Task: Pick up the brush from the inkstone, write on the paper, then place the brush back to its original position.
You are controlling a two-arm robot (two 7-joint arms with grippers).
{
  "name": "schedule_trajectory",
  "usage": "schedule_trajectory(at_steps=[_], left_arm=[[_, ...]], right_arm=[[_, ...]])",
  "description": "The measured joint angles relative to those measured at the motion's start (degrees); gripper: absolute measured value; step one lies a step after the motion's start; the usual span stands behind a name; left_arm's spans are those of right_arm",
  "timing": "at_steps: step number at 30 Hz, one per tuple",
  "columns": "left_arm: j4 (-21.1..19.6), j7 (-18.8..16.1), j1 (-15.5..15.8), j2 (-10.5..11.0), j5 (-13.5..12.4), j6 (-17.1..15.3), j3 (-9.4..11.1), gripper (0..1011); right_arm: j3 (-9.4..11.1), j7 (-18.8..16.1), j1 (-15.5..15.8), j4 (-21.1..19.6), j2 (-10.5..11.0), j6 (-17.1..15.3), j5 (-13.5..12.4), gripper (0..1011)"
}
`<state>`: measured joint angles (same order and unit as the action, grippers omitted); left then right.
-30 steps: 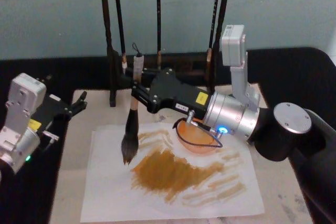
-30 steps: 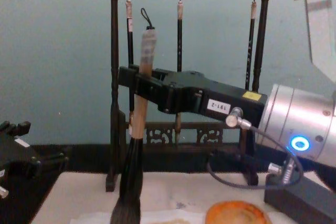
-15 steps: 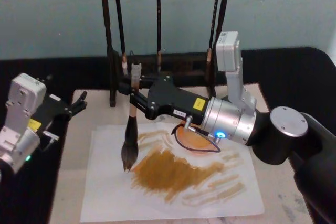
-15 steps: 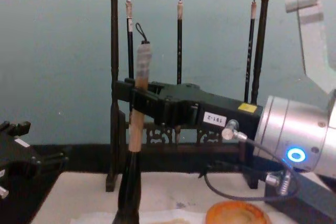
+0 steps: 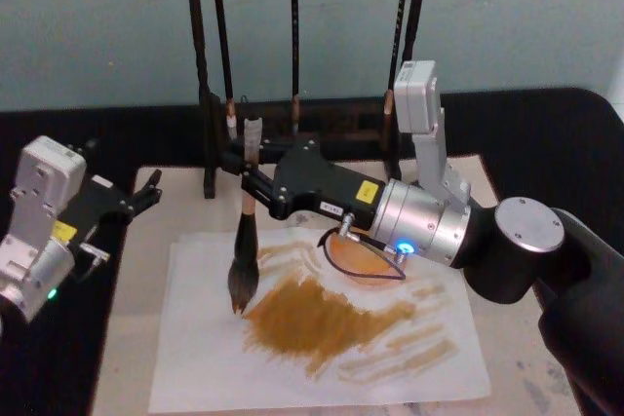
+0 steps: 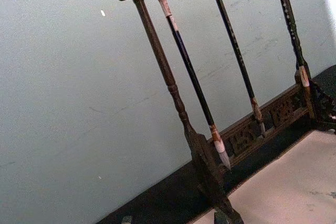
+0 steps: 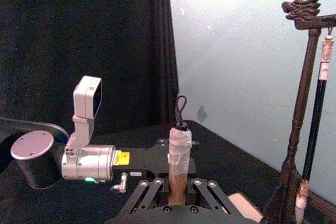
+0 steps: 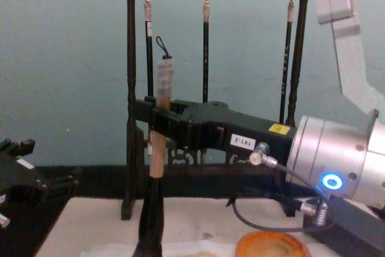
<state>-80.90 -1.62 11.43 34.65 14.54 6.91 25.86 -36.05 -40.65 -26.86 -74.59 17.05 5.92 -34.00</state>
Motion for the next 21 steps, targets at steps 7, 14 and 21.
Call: schedule_trajectory(at_steps=[7,14,21], left_arm=[[0.0,0.0,0.0,0.0,0.0,0.0,0.0,1009],[0.0,0.0,0.0,0.0,0.0,0.0,0.0,1010],[0.0,0.0,0.0,0.0,0.0,0.0,0.0,1010]], right_arm=[[0.17,0.07,-0.15,0.71,-0.34,0.57,0.47,173],[0.5,0.41,-0.28,1.43,-0.66,1.57,1.32,173],[0.79,0.96,-0.51,2.45,-1.17,3.03,2.83,173]])
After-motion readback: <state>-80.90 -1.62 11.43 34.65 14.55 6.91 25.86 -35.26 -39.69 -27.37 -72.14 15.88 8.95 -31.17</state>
